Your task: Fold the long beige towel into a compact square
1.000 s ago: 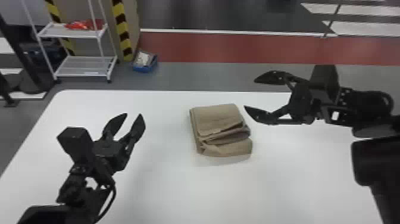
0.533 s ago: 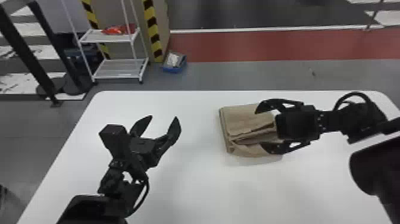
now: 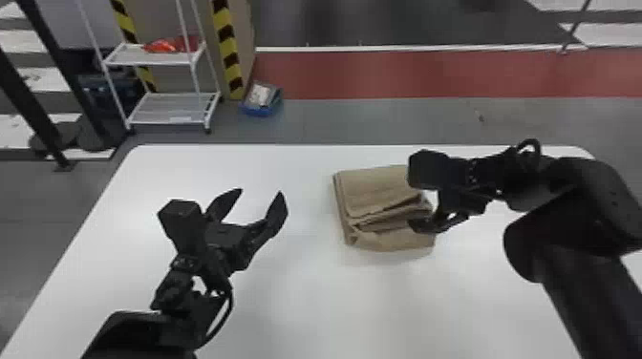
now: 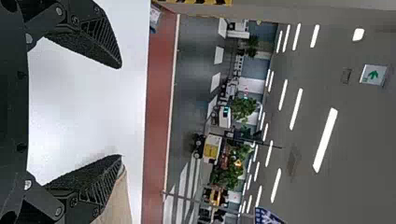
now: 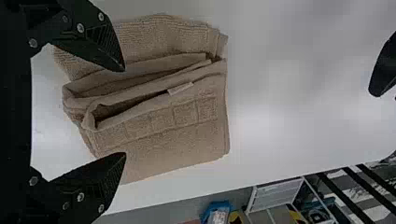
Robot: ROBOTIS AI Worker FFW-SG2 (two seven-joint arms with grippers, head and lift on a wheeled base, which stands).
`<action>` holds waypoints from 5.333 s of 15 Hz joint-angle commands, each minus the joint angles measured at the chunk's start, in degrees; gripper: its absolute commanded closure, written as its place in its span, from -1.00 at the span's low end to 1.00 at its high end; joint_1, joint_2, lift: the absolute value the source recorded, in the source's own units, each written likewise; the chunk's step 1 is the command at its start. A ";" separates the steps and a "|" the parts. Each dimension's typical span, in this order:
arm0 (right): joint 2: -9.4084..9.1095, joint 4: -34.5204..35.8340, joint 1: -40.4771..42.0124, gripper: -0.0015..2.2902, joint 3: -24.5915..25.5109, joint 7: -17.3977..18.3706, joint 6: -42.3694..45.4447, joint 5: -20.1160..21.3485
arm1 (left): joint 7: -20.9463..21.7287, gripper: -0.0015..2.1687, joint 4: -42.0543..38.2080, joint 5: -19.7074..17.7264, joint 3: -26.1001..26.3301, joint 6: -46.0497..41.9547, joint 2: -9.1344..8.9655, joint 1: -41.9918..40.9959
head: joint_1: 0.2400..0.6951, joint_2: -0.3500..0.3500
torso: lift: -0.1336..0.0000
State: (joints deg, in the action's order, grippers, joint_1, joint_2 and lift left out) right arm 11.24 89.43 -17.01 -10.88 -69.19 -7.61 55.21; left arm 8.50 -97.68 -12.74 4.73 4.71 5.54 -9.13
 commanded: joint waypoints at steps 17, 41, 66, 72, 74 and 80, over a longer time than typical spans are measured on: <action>-2.98 -4.44 -0.39 0.23 -3.97 5.38 -8.18 3.24 | 0.90 -0.79 3.55 0.09 1.87 -0.18 0.26 2.81 | 1.00 0.04 | -0.77; -9.40 7.25 -4.17 0.44 1.39 6.70 -20.48 -2.47 | 11.63 -0.16 5.66 -0.27 15.84 8.44 -0.09 7.73 | 1.00 -0.46 | -0.77; -4.04 15.16 6.55 0.44 -2.92 3.89 -21.89 -0.98 | 6.09 -0.16 19.89 3.78 19.88 6.15 -1.05 15.11 | 1.00 -0.44 | -0.77; -4.04 11.82 6.73 0.43 -4.41 4.59 -22.41 -0.89 | 6.09 -0.16 19.10 3.87 19.44 5.63 -0.88 14.67 | 1.00 -0.41 | -0.77; -4.13 11.29 6.99 0.43 -4.41 5.29 -22.41 -0.98 | 6.09 -0.16 18.66 3.78 19.36 5.45 -0.79 14.41 | 1.00 -0.40 | -0.77; -4.21 10.06 6.99 0.43 -3.80 6.35 -22.41 -1.24 | 4.95 -0.16 11.19 4.22 17.33 5.45 -0.26 10.80 | 1.00 -0.41 | -0.77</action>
State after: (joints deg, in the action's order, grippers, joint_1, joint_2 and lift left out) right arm 7.07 99.54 -10.00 -14.81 -62.84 -29.91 54.02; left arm 13.63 -85.06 -8.83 22.97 10.24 5.13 2.54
